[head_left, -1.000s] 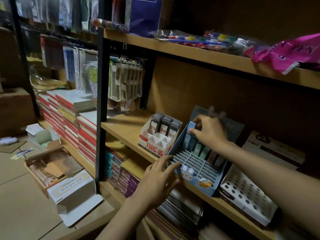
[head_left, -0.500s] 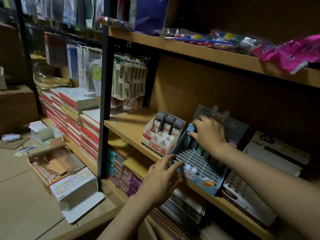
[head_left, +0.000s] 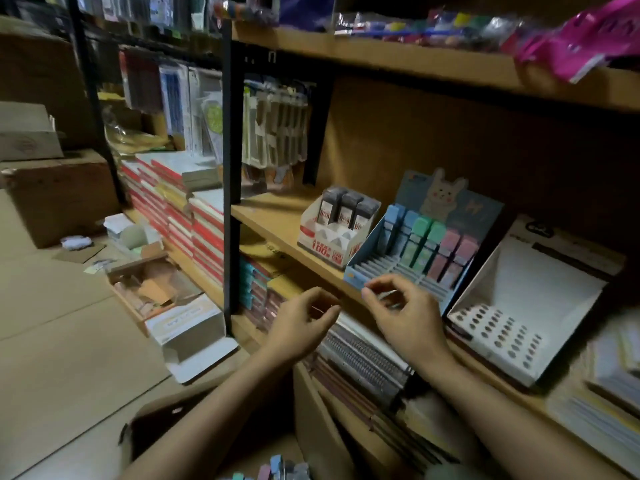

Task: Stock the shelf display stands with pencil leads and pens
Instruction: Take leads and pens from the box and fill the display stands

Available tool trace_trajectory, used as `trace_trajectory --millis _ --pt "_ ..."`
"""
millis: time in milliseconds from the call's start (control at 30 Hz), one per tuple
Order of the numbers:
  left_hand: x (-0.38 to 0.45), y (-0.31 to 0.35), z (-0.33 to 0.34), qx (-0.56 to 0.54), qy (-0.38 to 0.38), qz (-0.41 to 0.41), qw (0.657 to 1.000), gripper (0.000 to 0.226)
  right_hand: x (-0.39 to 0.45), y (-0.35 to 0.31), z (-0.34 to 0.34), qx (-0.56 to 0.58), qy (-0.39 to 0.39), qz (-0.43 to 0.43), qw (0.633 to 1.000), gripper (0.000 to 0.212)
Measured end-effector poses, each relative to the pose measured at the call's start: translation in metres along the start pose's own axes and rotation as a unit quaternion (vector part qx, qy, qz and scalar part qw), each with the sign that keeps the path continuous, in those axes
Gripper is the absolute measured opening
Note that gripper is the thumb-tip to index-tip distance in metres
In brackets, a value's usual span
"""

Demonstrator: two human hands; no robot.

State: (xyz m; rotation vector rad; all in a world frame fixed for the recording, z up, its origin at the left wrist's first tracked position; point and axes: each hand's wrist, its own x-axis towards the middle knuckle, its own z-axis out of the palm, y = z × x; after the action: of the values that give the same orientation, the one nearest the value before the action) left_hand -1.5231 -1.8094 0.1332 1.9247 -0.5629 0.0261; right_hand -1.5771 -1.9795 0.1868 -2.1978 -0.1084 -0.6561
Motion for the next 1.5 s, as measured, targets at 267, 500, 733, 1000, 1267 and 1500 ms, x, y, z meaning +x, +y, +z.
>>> trace_trajectory --millis 267,500,733,1000,1267,1500 --pt "-0.143 -0.108 0.018 0.117 -0.089 -0.327 0.933 0.004 -0.115 0.070 0.099 -0.049 -0.337 0.124 0.932 0.010" --pt "-0.261 -0.183 0.081 -0.015 0.005 -0.538 0.843 0.014 -0.189 0.133 0.145 -0.173 -0.512 0.161 0.826 0.018" --pt "-0.278 -0.207 0.147 0.002 -0.006 -0.544 0.839 0.018 -0.231 0.170 0.175 -0.236 -0.550 0.179 0.781 0.031" --pt "-0.257 -0.234 0.172 0.136 -0.039 -0.481 0.865 0.039 -0.249 0.193 0.194 -0.267 -0.514 0.171 0.797 0.070" --pt "-0.247 -0.245 0.172 0.011 0.114 -0.502 0.857 0.013 -0.257 0.201 0.215 -0.323 -0.453 0.143 0.819 0.050" --pt "-0.240 -0.246 0.160 -0.153 0.186 -0.496 0.834 0.023 -0.246 0.196 0.227 -0.331 -0.432 0.181 0.819 0.073"
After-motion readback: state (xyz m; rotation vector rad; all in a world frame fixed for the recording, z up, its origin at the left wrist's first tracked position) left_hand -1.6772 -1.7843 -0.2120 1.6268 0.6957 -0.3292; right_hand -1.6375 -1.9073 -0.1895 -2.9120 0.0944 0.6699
